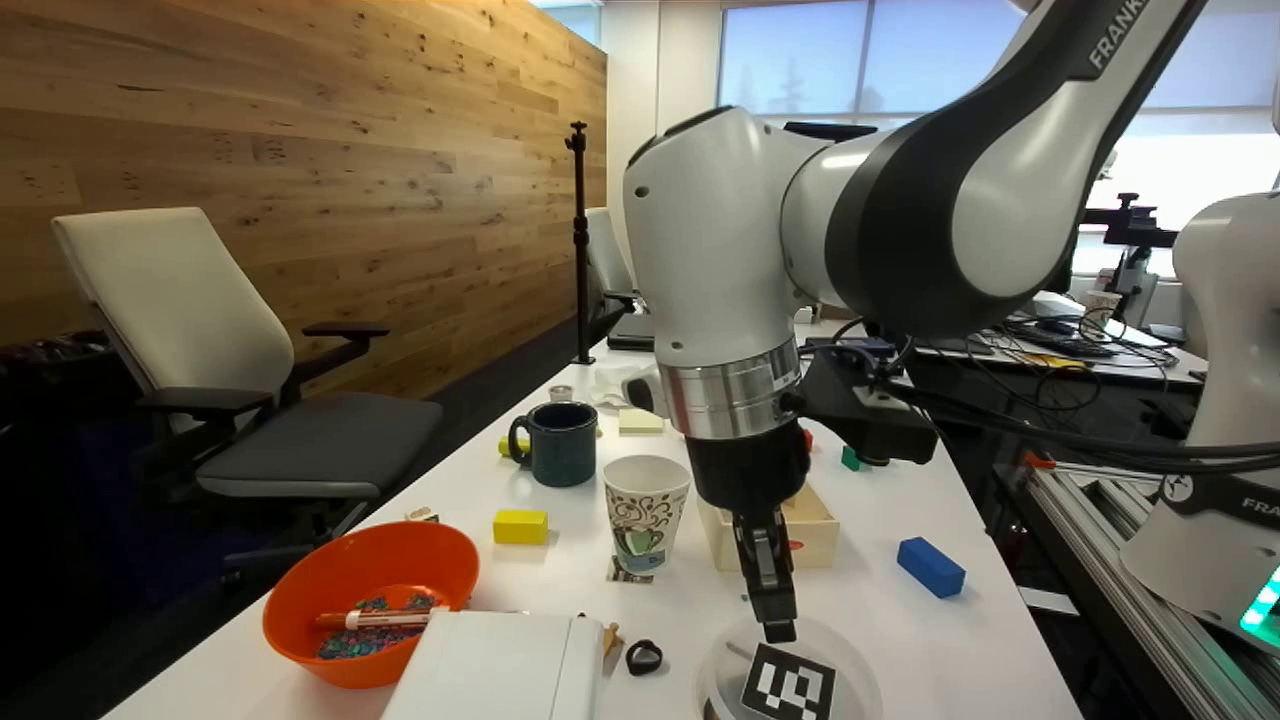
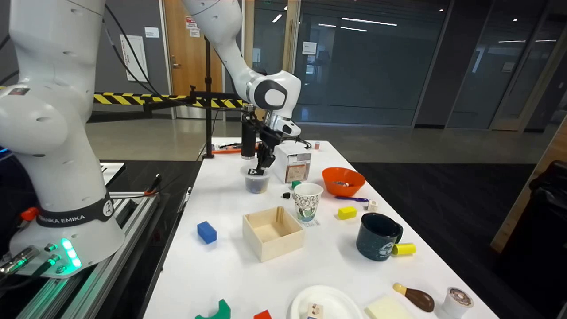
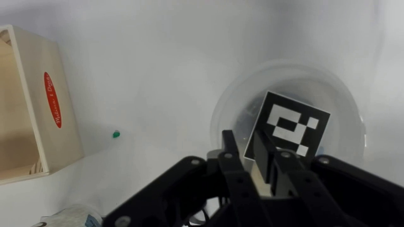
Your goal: Take the lid off the plastic container
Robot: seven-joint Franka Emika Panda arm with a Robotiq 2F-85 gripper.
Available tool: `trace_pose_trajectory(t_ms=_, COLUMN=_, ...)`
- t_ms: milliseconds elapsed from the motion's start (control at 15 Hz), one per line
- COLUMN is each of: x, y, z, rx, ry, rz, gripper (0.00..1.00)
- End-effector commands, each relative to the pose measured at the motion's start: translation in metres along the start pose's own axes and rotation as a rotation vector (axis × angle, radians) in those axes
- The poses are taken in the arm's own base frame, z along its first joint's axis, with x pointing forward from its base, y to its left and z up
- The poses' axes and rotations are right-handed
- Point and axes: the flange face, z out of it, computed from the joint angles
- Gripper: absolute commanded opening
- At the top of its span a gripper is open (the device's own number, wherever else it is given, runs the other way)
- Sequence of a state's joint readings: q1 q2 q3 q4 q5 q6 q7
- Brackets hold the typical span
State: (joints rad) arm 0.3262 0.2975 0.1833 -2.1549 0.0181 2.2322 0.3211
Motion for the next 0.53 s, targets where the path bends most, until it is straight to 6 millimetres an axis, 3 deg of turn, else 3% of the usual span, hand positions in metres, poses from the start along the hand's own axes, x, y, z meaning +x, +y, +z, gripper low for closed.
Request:
trace_pose_trajectory(t_ms=0, x=0.0022, y=-0.0005, z=-0.0062, rx=-0.005, ry=-0.011, rz=0.006, gripper=0.0)
trace_pose_trajectory(t_ms=133, x=0.0028, y=-0.0006, z=-0.0068, rx=-0.004, ry=-0.011, rz=0.008, gripper=0.0)
trace_pose_trajectory(t_ms=200, x=0.0032, y=-0.0008, z=-0.0075, rx=-0.003, ry=-0.009, rz=0.009, gripper=0.26)
trace_pose_trajectory(t_ms=333, x=0.0039, y=-0.0013, z=-0.0089, rx=0.0, ry=-0.007, rz=0.008, gripper=0.32)
trace_pose_trajectory(t_ms=467, x=0.0055, y=0.0001, z=-0.0133, rx=0.006, ry=0.008, rz=0.014, gripper=0.46)
